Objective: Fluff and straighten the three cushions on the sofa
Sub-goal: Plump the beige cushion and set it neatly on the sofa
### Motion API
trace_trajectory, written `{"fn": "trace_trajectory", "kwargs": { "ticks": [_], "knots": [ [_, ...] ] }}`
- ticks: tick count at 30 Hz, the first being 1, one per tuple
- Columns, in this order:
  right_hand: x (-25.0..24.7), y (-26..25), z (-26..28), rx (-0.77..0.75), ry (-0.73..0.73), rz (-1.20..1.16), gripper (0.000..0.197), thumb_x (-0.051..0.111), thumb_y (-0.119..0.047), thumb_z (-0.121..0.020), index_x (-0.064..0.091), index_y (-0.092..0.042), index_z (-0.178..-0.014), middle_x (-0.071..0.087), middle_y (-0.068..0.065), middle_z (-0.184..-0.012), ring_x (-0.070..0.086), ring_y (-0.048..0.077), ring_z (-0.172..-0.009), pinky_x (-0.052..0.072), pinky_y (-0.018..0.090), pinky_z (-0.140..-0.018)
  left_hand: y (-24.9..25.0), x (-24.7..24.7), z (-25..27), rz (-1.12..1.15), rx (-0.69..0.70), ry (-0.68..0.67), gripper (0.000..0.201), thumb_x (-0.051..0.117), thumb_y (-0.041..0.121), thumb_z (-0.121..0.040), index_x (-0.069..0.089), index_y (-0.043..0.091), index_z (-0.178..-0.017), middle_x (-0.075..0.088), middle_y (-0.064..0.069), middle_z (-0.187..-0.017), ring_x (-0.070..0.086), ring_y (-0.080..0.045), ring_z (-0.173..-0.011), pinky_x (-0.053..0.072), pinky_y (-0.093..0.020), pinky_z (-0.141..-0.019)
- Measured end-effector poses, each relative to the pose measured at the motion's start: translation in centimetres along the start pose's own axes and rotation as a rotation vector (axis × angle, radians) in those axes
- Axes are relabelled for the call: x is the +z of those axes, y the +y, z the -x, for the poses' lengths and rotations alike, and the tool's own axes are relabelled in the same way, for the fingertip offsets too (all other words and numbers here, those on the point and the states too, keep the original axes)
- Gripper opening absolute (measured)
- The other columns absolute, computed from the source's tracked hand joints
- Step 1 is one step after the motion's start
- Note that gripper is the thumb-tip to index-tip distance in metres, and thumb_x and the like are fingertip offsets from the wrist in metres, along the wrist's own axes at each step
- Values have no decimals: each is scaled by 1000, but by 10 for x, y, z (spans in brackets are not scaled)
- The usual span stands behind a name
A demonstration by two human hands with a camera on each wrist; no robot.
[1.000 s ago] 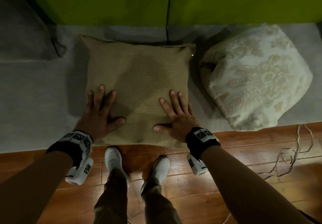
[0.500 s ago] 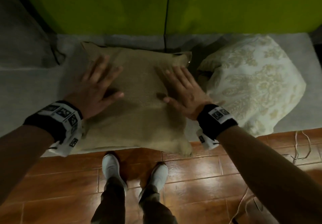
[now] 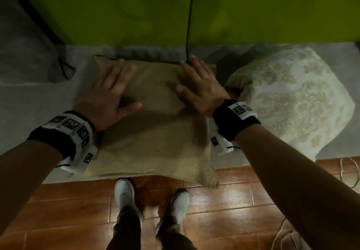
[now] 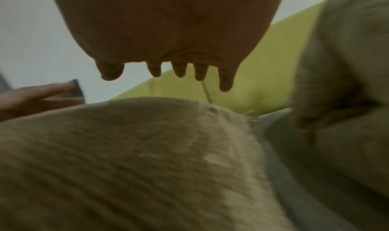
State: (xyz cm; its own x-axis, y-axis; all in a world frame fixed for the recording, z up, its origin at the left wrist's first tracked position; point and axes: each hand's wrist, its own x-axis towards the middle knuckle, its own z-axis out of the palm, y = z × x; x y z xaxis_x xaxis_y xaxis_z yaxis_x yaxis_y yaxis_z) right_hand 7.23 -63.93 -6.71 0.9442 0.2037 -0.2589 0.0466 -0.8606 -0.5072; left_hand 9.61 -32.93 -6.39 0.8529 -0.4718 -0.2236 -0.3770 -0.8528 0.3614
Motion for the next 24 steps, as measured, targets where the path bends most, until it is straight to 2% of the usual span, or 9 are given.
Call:
{"fn": "trace_trajectory", "kwargs": {
  "ticks": [3, 6, 9, 11, 13, 15, 17, 18, 24],
  "knots": [
    [20, -13, -2, -138, -178, 106, 81, 36, -80, -91, -3, -53, -157, -12, -10, -170, -10, 25, -157, 2, 66, -119, -10, 16, -1, -117, 28, -179, 98, 13, 95, -71, -13, 47, -153, -18, 5, -165, -14, -23, -152, 10, -59, -120],
    [35, 15, 2, 106, -258, 10, 85, 31, -90, -84, -7, -59, -153, -15, -15, -169, -10, 22, -157, 2, 68, -120, -37, 27, 19, 96, -217, -232, 99, 22, 97, -68, -15, 53, -149, -20, 14, -164, -10, -19, -153, 5, -48, -123],
    [28, 40, 21, 406, -263, -81, 100, 26, -93, -81, -1, -39, -161, -3, -3, -172, 3, 24, -158, 8, 56, -125, -58, 33, 41, 295, -380, -248, 103, 30, 98, -65, -15, 56, -147, -10, 10, -166, 5, -21, -153, 11, -44, -124],
    [18, 36, 42, 428, -163, -75, 97, 26, -88, -87, -1, -33, -162, -4, -1, -172, 4, 25, -157, 10, 51, -125, -67, 33, 51, 268, -402, -185, 107, 31, 97, -67, -13, 48, -151, -3, 0, -167, 6, -24, -153, 13, -49, -123],
    [11, 14, 68, 322, -42, -14, 88, 24, -81, -92, -8, -35, -161, -11, -4, -171, -3, 21, -157, 8, 49, -126, -63, 26, 59, 213, -380, -41, 104, 35, 89, -76, -7, 37, -155, -2, -4, -167, 2, -26, -153, 12, -53, -122],
    [17, -22, 92, 125, 20, 72, 79, 18, -76, -94, -12, -41, -159, -14, -6, -170, -11, 21, -156, 4, 52, -126, -42, 21, 65, 134, -191, 121, 83, 42, 62, -92, -1, 33, -158, -6, -2, -167, 0, -26, -153, 11, -49, -121],
    [40, -54, 103, -96, 22, 142, 73, 18, -72, -96, -6, -43, -159, -10, 0, -171, -13, 27, -155, 3, 61, -123, -18, 26, 68, 36, 62, 162, 70, 39, 38, -98, 6, 33, -159, -9, 1, -167, -1, -25, -153, 14, -49, -121],
    [56, -62, 102, -143, -5, 183, 72, 19, -72, -97, -5, -44, -159, -10, 0, -171, -14, 30, -154, 2, 65, -122, -11, 34, 69, -7, 122, 122, 67, 34, 39, -98, 4, 35, -158, -11, 1, -167, -3, -26, -153, 15, -50, -121],
    [113, -42, 82, 217, -122, 145, 80, 23, -86, -89, -21, -59, -150, -34, -14, -163, -31, 23, -151, -6, 67, -120, -36, 73, 68, 8, -103, -188, 63, 12, 69, -95, -25, 56, -144, -38, 19, -155, -28, -19, -148, 5, -53, -122]
  ]
}}
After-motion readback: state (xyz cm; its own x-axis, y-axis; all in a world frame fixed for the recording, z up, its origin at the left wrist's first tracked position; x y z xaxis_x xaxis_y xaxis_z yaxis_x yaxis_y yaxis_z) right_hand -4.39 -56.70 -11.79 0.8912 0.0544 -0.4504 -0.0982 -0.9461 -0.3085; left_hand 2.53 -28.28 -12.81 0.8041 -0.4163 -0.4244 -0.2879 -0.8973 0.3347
